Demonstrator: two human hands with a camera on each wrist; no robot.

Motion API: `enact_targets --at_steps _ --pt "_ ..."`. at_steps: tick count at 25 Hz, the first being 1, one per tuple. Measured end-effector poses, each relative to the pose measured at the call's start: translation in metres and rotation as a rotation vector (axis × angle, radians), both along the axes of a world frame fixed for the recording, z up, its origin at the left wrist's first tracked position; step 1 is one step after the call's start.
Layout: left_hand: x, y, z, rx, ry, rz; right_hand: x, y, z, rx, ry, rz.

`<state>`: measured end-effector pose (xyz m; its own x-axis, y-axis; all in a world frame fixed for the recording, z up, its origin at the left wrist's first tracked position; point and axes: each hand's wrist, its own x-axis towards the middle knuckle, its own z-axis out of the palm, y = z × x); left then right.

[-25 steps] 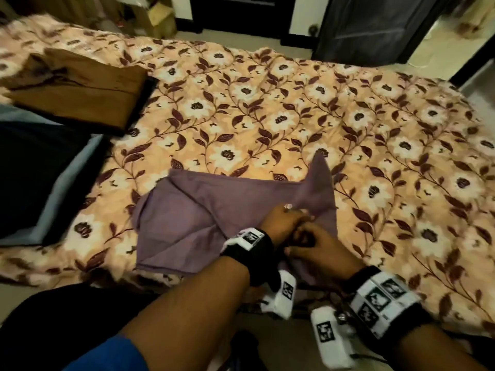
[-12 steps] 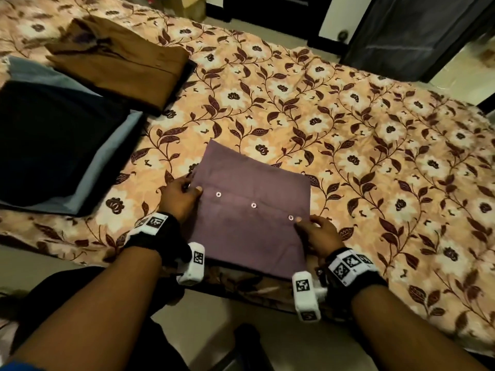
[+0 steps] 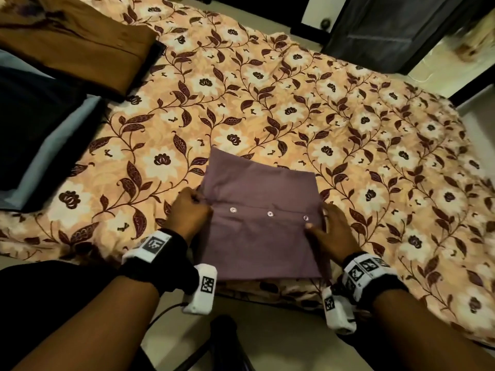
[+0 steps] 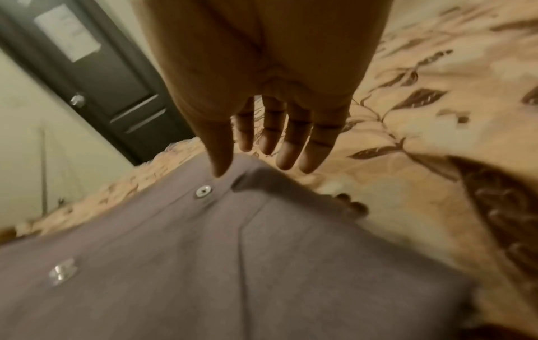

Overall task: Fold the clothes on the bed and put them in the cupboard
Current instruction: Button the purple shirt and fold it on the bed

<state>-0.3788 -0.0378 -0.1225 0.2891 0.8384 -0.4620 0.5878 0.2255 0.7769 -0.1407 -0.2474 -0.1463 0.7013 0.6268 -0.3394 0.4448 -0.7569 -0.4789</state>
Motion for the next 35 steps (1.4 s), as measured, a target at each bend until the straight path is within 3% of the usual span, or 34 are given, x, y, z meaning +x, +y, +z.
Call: enact_targets --at_steps 1,3,4,6,7,10,13,17,19,21,23,25,28,31,35 --pt "-0.005 0.003 0.002 0.023 0.032 0.023 -0.010 0.004 0.000 -0.118 -0.053 0.140" --pt "-0.011 0.001 0.011 0.271 0.263 -0.051 -0.029 0.014 0.000 -0.349 -0.168 0.284" --pt "-0.009 -0.004 0.013 0.457 0.373 -0.111 -0.038 0.024 0.004 -0.386 -0.210 0.304" --pt "0.014 -0.011 0.011 0.735 0.443 -0.307 -0.049 0.055 0.009 -0.334 -0.261 0.343" --pt "0.031 -0.012 0.005 0.757 0.473 -0.439 -0.052 0.075 0.007 -0.308 -0.256 0.381" --pt "0.068 -0.009 -0.031 0.582 0.620 -0.671 -0.057 0.127 -0.007 -0.285 -0.160 0.505" --pt "0.065 0.002 -0.056 0.520 0.592 -0.645 -0.026 0.126 -0.025 -0.385 -0.135 0.517" --pt "0.056 0.015 -0.054 0.410 0.632 -0.551 0.081 0.067 -0.024 -0.533 -0.064 0.239" --pt "0.062 0.004 -0.042 0.515 0.661 -0.486 0.100 0.049 -0.006 -0.488 -0.134 0.119" --pt "0.075 -0.036 -0.036 0.723 0.589 -0.531 0.060 0.046 0.001 -0.283 -0.267 0.118" --pt "0.078 -0.092 -0.048 0.797 0.502 -0.628 -0.019 0.034 -0.011 -0.044 -0.354 0.310" --pt "0.061 -0.126 -0.073 0.779 0.504 -0.696 -0.074 0.005 -0.037 -0.093 -0.334 0.477" --pt "0.016 -0.105 -0.101 0.869 0.536 -0.771 -0.054 -0.020 -0.052 -0.269 -0.301 0.557" --pt "-0.031 -0.079 -0.109 0.866 0.568 -0.641 -0.029 -0.040 -0.042 -0.406 -0.303 0.619" --pt "-0.028 -0.076 -0.064 0.452 0.547 -0.079 -0.039 -0.039 -0.016 -0.416 -0.291 0.614"
